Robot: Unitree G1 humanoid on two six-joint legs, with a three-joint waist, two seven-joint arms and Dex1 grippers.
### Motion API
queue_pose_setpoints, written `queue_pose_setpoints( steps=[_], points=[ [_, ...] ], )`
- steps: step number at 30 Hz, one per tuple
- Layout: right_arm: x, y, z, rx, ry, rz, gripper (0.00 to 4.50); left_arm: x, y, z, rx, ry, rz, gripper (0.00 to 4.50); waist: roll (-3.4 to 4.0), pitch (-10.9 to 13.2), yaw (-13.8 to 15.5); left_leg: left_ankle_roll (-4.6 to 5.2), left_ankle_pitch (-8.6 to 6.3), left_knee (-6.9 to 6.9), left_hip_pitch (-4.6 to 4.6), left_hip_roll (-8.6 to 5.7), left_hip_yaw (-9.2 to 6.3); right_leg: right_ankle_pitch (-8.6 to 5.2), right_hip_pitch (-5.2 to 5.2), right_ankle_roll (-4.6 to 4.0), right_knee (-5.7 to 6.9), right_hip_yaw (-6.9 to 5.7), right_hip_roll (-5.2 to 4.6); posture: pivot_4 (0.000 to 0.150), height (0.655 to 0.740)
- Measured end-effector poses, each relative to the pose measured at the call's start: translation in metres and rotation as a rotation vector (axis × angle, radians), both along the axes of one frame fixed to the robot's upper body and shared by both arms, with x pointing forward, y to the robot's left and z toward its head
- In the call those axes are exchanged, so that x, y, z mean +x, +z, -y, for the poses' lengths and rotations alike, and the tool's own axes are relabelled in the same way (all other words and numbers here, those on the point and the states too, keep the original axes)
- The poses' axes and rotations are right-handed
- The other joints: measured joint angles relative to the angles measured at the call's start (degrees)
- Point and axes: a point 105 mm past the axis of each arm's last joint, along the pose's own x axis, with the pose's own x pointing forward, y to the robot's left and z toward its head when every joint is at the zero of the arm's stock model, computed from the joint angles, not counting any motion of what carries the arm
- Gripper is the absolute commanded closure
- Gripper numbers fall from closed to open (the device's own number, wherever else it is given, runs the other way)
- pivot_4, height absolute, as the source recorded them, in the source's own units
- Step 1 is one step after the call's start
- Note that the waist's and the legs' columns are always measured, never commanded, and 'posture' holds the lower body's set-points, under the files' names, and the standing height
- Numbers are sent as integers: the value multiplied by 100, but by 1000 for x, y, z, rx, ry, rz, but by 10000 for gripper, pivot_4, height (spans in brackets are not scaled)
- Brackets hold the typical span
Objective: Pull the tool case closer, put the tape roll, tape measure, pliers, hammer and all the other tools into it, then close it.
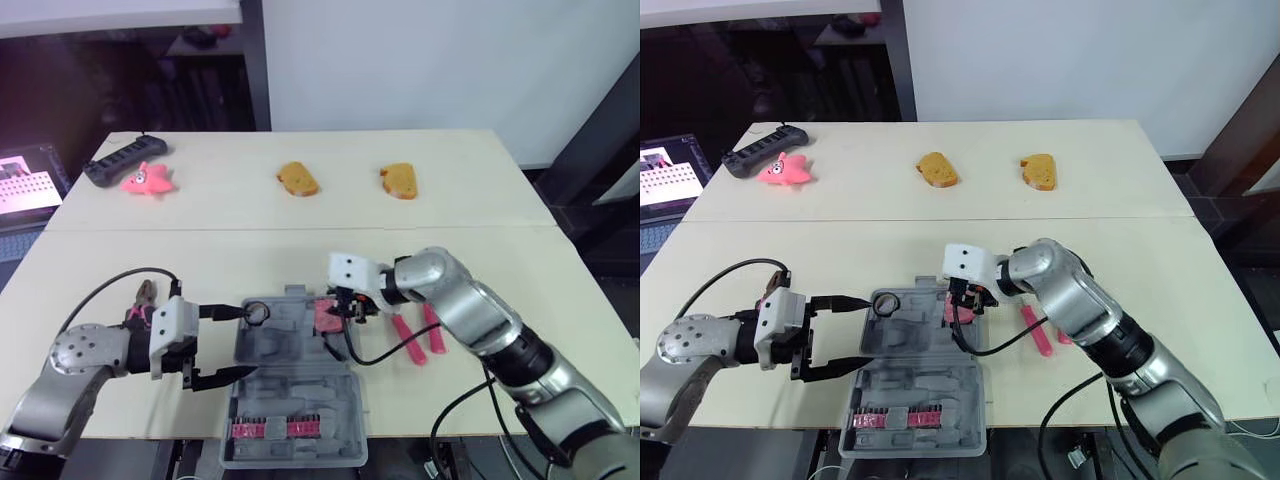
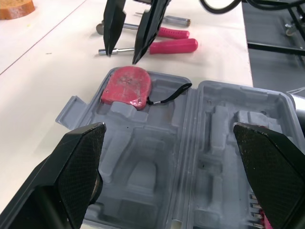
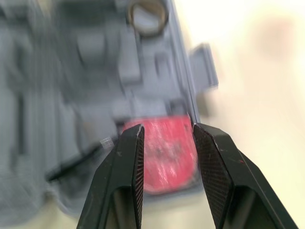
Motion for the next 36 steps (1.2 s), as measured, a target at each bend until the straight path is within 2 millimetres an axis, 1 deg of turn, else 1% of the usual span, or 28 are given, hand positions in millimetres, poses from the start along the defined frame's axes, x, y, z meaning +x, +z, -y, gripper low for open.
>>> queue_pose_setpoints(
  steps=[1,4,8,11,14,20,25,27,34,36],
  points=[
    [-6,-2,4,63,-1,0,27663,0,-1,0,-2,1,-1,0,-1,-1,17,0,-1,-1,1,0,-2,-2,7,3,-3,-1,-1,1500,7400],
    [-15,-18,14,172,-37,-61,27663,-2,-3,0,-5,4,-10,0,-4,2,1,0,-1,3,0,-1,0,-2,9,3,-8,0,-2,1500,7400],
    [-7,-26,22,192,-84,-29,27663,-2,-2,0,-5,2,-8,0,-2,3,-28,0,0,2,10,1,4,-3,7,2,-5,4,4,1500,7400],
    [3,-33,21,212,-133,-7,27663,-1,-2,0,-7,2,-6,0,-2,3,-13,-1,0,2,6,1,3,-2,8,2,-5,4,3,1500,7400],
    [7,-43,20,206,-153,-14,27663,-1,-2,1,-8,1,-6,0,-2,3,-8,-1,0,2,4,0,3,-2,7,3,-7,4,1,1500,7400],
    [8,-57,22,174,-165,-37,27663,-1,-2,1,-6,2,-6,0,-2,3,-6,-1,0,2,5,0,3,-2,8,2,-7,4,2,1500,7400],
    [12,-61,23,151,-171,-44,27663,-1,-2,1,-6,1,-3,0,-4,1,-7,-1,0,2,13,1,2,-2,16,2,-7,4,2,1500,7400],
    [11,-69,25,137,-194,-89,27663,-1,-2,1,-5,2,-6,0,-7,0,3,-1,0,3,11,0,1,-3,17,2,-7,4,1,1500,7400],
    [11,-74,24,103,-213,-143,27663,-1,-2,1,-5,1,-5,0,-22,-27,-5,0,-1,1,25,0,1,-4,29,1,-8,4,2,1500,7400],
    [11,-76,23,94,-222,-151,27663,-1,-2,1,-4,1,-5,0,-33,-48,-5,0,-1,0,33,0,1,-12,38,-13,-8,4,2,1500,7400]
  ],
)
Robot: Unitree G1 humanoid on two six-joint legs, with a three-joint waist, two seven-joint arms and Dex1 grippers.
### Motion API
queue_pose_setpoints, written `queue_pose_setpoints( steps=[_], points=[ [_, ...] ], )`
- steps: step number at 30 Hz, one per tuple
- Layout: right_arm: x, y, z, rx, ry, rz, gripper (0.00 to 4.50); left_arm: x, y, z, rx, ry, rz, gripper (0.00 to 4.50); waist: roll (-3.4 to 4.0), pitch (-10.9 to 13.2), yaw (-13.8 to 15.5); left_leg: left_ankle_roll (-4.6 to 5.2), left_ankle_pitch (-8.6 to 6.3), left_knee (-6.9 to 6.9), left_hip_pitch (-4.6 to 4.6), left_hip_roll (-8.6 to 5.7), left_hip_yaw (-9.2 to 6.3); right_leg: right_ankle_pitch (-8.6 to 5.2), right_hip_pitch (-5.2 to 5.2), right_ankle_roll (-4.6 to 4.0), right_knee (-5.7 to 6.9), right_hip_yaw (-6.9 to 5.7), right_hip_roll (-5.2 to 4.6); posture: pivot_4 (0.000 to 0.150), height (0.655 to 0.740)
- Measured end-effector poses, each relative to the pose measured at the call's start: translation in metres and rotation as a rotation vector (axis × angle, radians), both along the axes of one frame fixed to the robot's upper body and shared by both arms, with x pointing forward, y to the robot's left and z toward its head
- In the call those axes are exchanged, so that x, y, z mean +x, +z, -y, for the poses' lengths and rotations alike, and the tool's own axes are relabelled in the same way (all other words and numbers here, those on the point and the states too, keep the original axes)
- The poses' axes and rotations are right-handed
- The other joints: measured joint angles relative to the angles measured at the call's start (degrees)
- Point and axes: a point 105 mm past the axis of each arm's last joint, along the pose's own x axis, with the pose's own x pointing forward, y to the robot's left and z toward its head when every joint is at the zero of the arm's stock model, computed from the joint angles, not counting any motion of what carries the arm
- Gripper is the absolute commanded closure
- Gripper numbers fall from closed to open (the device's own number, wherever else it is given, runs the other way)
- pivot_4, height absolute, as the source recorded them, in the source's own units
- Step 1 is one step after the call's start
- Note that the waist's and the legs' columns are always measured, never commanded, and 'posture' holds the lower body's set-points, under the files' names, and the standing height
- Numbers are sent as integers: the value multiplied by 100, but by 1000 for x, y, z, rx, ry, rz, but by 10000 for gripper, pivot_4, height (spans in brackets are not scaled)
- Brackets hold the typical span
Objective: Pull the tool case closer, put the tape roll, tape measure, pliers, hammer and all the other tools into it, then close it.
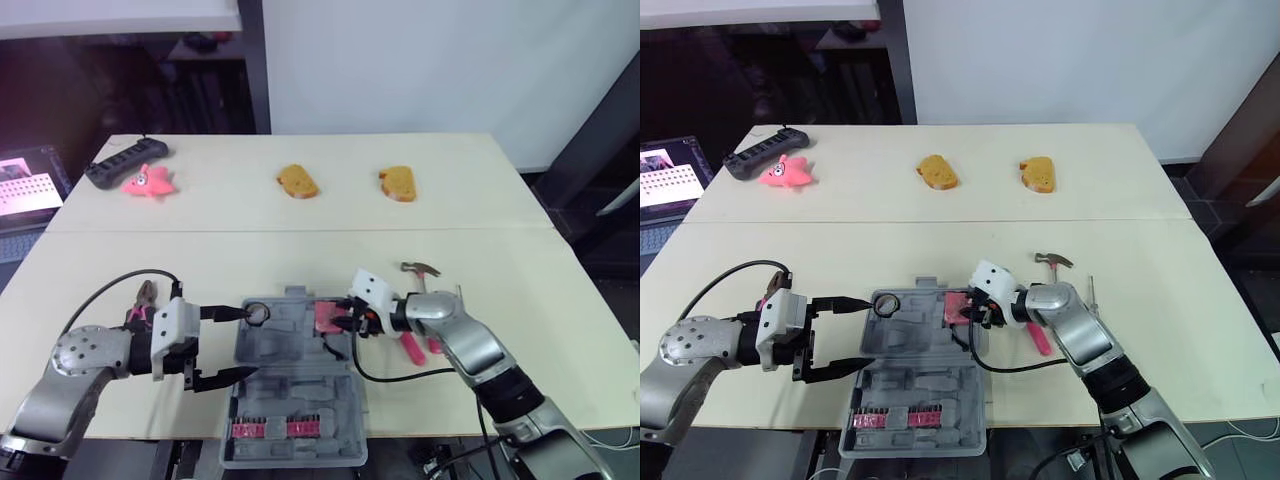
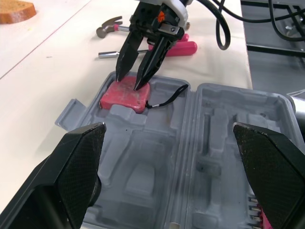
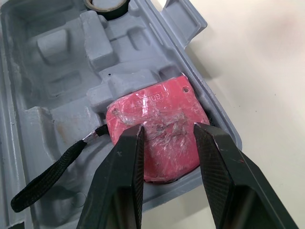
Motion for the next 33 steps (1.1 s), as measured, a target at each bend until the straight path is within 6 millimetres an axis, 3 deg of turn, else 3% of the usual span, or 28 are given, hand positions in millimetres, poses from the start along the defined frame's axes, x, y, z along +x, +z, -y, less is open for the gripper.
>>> queue_pose_setpoints(
  steps=[7,11,13,15,16,18,23,26,30,33],
  points=[
    [1,0,-2,-8,-8,-1,27663,0,0,0,2,-1,0,0,-21,-32,-1,0,0,-1,10,0,0,-2,10,-2,-2,0,0,1500,7400],
    [-4,10,-3,66,-10,4,27663,2,0,-2,3,12,-1,0,-7,-19,3,0,0,0,-14,0,-1,0,-12,4,-2,0,0,1500,7400],
    [-8,33,-6,161,4,56,27663,6,-1,-9,2,51,-8,0,14,24,4,-1,1,3,-29,0,-1,9,-25,17,-1,0,0,1500,7400],
    [-10,82,-1,264,43,252,27663,14,2,-28,14,140,1,0,27,47,4,-1,1,-1,-32,0,-2,9,-33,18,0,-1,1,1500,7400],
    [-14,99,8,272,55,336,27663,18,4,-38,22,183,10,0,26,46,6,-1,0,-5,-29,1,-5,8,-31,18,0,-3,1,1500,7400],
    [-24,108,37,209,45,402,27663,24,7,-70,51,309,10,0,20,43,41,2,-2,-11,-28,0,-5,3,-22,20,-11,-5,-2,1500,7400],
    [-43,67,98,110,-141,217,27663,26,0,-162,109,644,-37,0,20,49,5,7,-5,-12,-30,-1,4,-4,-25,4,-25,-2,-4,1500,7400],
    [-56,57,133,78,-263,176,19066,16,-4,-211,130,832,-53,0,15,50,0,7,-5,-12,-26,-1,4,-5,-24,1,-25,-1,-3,1500,7400],
    [-72,52,190,100,-483,181,360,-7,-8,-261,120,1031,-67,0,5,53,20,6,-5,-10,-27,-2,9,-8,-18,-3,-33,0,-5,1500,7400],
    [-87,49,239,79,-629,197,360,-23,-14,-287,112,1147,-98,0,0,54,25,5,-5,-11,-26,-1,11,-8,-15,-6,-40,0,-6,1500,7400]
  ],
)
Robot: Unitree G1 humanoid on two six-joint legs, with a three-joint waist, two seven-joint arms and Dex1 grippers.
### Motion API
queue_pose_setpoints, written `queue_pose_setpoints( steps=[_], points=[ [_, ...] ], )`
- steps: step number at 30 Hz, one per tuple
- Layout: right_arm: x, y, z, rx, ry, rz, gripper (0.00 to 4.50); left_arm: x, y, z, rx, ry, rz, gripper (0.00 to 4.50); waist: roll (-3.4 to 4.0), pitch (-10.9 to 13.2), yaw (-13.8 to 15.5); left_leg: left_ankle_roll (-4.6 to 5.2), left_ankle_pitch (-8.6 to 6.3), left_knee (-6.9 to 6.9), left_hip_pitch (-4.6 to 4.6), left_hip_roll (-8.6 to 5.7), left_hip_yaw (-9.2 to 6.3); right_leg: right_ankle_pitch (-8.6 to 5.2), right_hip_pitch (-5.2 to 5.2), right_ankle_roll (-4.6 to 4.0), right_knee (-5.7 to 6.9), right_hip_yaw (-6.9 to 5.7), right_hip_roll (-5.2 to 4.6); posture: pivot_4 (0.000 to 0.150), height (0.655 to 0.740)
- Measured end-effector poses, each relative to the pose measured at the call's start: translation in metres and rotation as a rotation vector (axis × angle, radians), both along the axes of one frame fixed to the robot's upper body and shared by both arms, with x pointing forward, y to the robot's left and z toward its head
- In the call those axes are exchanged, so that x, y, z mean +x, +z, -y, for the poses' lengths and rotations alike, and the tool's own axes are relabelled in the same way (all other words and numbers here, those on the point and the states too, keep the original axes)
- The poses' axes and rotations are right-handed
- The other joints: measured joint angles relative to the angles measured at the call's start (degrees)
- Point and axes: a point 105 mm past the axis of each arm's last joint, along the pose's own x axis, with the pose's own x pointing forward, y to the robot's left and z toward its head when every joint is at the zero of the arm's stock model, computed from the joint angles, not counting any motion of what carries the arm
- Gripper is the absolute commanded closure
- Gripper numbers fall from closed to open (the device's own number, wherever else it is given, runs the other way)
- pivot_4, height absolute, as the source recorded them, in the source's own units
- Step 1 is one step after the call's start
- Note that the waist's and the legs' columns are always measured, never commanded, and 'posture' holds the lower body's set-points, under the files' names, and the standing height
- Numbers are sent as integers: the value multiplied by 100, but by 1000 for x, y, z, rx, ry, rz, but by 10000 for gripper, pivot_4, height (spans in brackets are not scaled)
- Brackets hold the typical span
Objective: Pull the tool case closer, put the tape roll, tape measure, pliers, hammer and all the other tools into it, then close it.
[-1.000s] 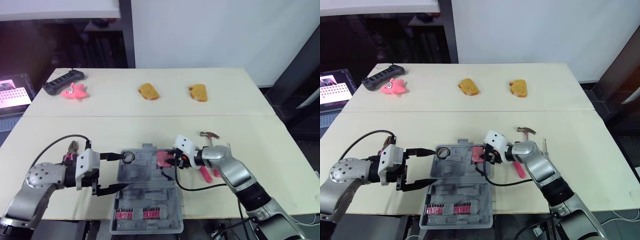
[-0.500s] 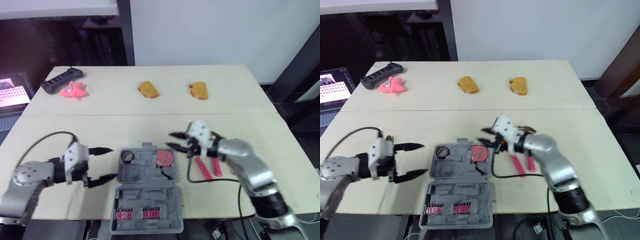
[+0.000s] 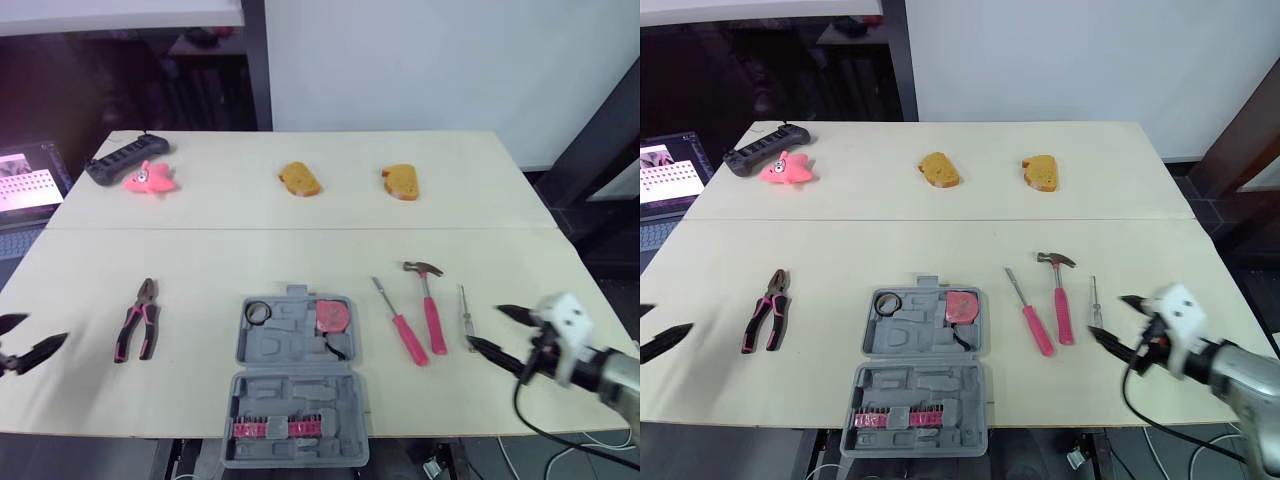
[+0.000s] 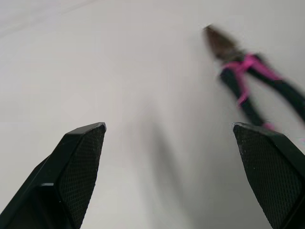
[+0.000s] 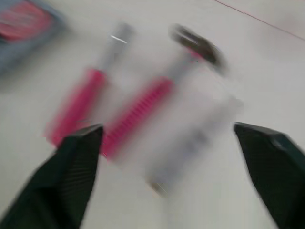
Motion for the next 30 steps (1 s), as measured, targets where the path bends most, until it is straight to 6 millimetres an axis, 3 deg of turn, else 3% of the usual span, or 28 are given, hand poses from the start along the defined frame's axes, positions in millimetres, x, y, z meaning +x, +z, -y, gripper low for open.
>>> queue_pose_setpoints(
  steps=[4,8,12,16,19,22,26,30],
  points=[
    [-10,-4,35,-31,-68,2,360,2,3,-11,13,49,21,0,-1,0,-17,-1,0,-3,4,1,1,3,0,-4,-1,0,2,1500,7400],
    [-16,-13,53,-34,-113,1,360,11,15,-15,34,61,51,0,2,0,-22,-1,0,-6,3,1,3,3,0,-1,-1,1,1,1500,7400],
    [-19,-18,61,-28,-143,0,360,17,16,-13,42,46,54,0,8,1,-39,-1,1,-8,6,2,5,5,-1,1,1,2,3,1500,7400],
    [-15,-18,57,-34,-133,19,360,23,16,-8,40,15,50,0,8,0,-26,-3,2,-8,6,2,5,5,0,2,2,3,3,1500,7400],
    [-9,-20,47,-23,-120,28,360,26,13,-4,28,-3,47,0,10,0,-24,-4,2,-7,6,2,5,6,1,3,2,4,2,1500,7400],
    [9,-11,24,-2,-65,71,360,30,5,5,2,-36,46,0,14,0,-37,-5,3,-7,8,2,6,9,-1,9,9,5,4,1500,7400],
    [38,25,-31,34,90,184,360,35,3,29,-33,-127,79,0,16,0,-39,-8,5,-7,6,4,5,16,-6,23,23,7,4,1500,7400],
    [51,55,-85,64,253,250,360,28,0,54,-98,-131,135,0,9,0,-9,-8,5,-5,5,4,1,16,-7,25,38,5,-1,1500,7400]
  ],
)
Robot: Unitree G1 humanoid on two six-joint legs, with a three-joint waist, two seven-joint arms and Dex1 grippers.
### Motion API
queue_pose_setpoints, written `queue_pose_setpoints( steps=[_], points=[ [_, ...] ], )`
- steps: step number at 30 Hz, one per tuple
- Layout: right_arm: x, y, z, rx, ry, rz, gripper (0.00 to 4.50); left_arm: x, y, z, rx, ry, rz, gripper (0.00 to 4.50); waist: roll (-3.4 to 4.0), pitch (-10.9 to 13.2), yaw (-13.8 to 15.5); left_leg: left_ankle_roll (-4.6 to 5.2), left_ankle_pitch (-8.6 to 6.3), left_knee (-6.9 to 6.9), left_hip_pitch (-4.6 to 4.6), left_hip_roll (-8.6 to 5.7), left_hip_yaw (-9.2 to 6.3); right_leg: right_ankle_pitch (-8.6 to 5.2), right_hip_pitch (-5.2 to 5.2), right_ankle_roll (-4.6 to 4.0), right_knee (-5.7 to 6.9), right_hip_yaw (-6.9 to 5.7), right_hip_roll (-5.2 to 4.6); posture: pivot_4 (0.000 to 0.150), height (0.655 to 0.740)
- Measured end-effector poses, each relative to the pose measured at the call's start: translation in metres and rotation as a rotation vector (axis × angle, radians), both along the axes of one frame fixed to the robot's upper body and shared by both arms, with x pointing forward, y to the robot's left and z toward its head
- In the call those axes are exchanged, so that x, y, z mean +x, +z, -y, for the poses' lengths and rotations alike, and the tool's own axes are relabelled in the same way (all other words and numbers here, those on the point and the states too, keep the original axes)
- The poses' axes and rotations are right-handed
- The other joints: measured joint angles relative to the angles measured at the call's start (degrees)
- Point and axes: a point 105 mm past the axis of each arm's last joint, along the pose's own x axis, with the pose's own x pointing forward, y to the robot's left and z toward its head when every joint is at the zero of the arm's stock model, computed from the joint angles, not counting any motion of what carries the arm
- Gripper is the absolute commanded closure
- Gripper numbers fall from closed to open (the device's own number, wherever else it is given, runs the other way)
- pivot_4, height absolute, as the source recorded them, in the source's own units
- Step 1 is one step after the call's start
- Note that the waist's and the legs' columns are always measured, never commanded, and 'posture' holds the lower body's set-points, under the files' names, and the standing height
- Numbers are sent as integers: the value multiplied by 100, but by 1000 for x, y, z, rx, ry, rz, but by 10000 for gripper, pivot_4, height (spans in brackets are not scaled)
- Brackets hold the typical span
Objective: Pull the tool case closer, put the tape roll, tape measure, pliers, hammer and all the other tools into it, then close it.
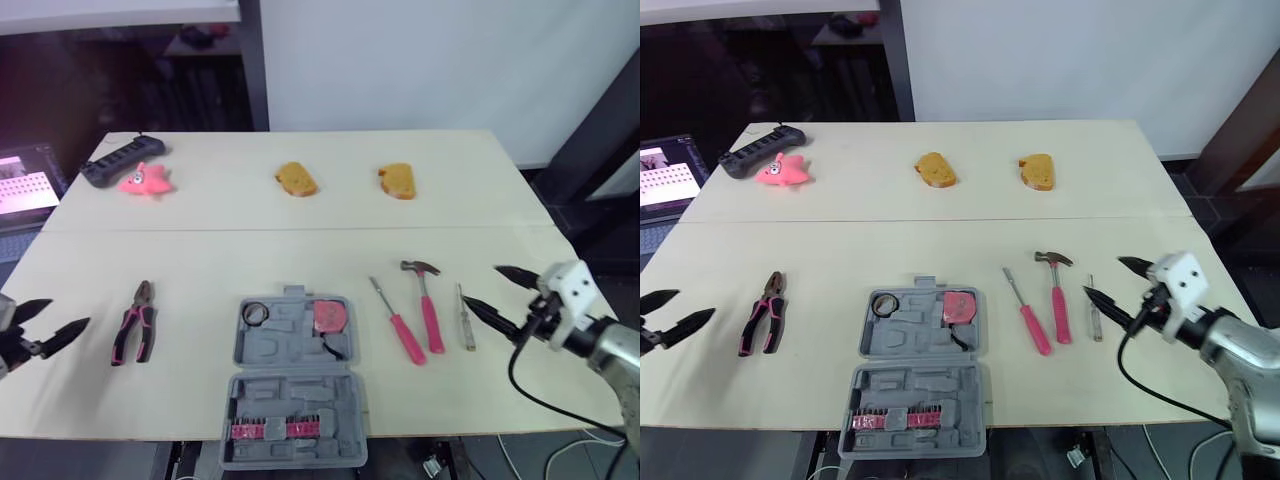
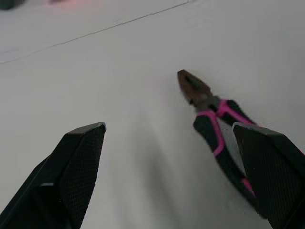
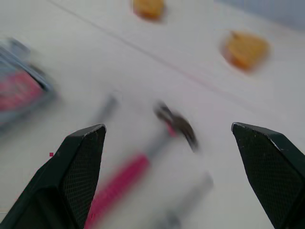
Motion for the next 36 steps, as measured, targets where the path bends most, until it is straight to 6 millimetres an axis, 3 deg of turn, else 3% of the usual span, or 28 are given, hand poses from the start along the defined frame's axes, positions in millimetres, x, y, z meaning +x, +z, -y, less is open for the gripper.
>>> queue_pose_setpoints(
  steps=[5,11,14,19,27,31,36],
  points=[
    [15,29,-90,-33,307,68,360,-14,-7,59,-154,84,82,0,-12,-2,17,-1,0,20,0,1,-6,1,5,2,1,1,3,1500,7400],
    [5,12,-132,-109,497,9,360,-4,2,69,-144,237,79,0,-19,-3,189,-3,2,26,-5,-5,-14,0,9,-1,-9,-7,-1,1500,7400],
    [2,13,-144,-120,545,18,360,4,1,63,-124,318,46,0,-19,-3,140,-3,2,23,-2,-4,-15,1,9,-1,-8,-7,2,1500,7400],
    [-7,13,-160,-115,603,20,360,25,-8,79,-115,293,-86,0,-18,-2,132,-4,2,21,-3,-4,-15,2,8,0,-8,-8,2,1500,7400],
    [-8,13,-164,-116,610,16,360,48,-22,73,-101,341,-179,0,-18,-2,124,-4,2,19,-3,-4,-15,2,4,-1,-7,-8,2,1500,7400],
    [-10,14,-167,-107,601,7,360,60,-30,79,-134,327,-243,0,-18,-2,131,-5,3,19,-4,-5,-16,2,4,0,-7,-9,2,1500,7400],
    [-12,15,-169,-107,594,4,360,64,-44,81,-159,364,-333,0,-18,-2,121,-5,3,19,-3,-5,-17,3,3,0,-6,-9,3,1500,7400]
  ],
)
